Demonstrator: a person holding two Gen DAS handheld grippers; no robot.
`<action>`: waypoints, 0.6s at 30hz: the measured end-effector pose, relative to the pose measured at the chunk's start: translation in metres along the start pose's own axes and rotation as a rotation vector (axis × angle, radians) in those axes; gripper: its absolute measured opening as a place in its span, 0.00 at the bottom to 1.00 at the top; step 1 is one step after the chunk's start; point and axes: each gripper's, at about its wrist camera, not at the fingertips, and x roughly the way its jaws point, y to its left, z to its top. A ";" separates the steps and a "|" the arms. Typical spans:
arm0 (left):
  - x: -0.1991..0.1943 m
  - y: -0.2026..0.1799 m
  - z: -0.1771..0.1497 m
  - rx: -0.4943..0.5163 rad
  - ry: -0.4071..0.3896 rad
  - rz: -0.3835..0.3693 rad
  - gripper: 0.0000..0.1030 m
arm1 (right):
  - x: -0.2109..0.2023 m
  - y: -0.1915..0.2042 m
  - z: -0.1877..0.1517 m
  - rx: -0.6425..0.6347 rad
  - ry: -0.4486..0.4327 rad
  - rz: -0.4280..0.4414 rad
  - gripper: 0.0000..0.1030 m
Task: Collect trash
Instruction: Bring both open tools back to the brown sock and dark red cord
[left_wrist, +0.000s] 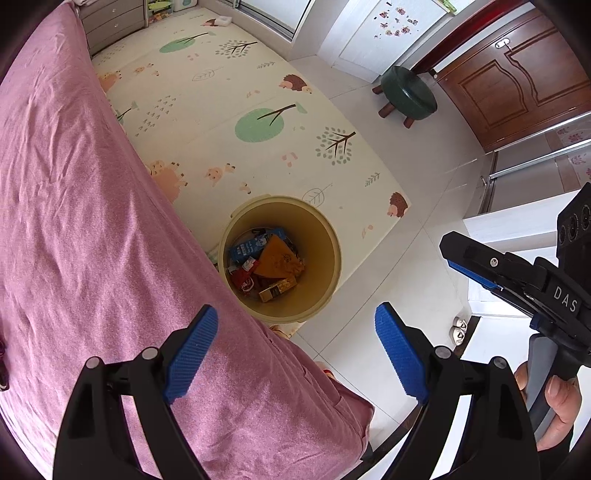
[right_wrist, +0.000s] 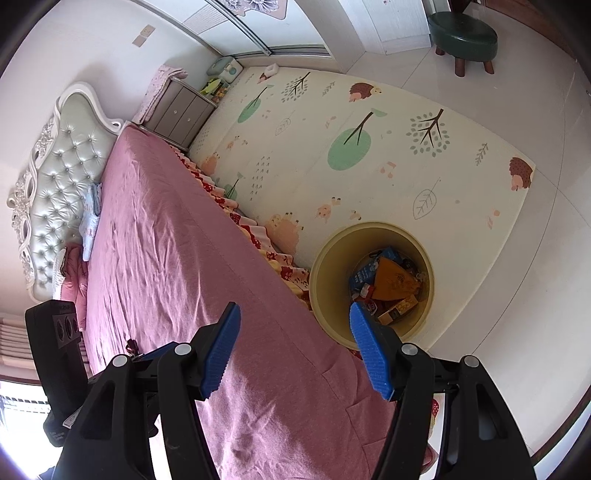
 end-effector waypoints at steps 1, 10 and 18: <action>-0.006 0.004 -0.003 -0.005 -0.010 0.001 0.84 | 0.001 0.009 -0.002 -0.013 0.005 0.005 0.59; -0.069 0.079 -0.049 -0.155 -0.097 0.020 0.84 | 0.024 0.122 -0.035 -0.188 0.074 0.085 0.59; -0.130 0.180 -0.121 -0.346 -0.200 0.148 0.84 | 0.072 0.236 -0.091 -0.326 0.206 0.182 0.59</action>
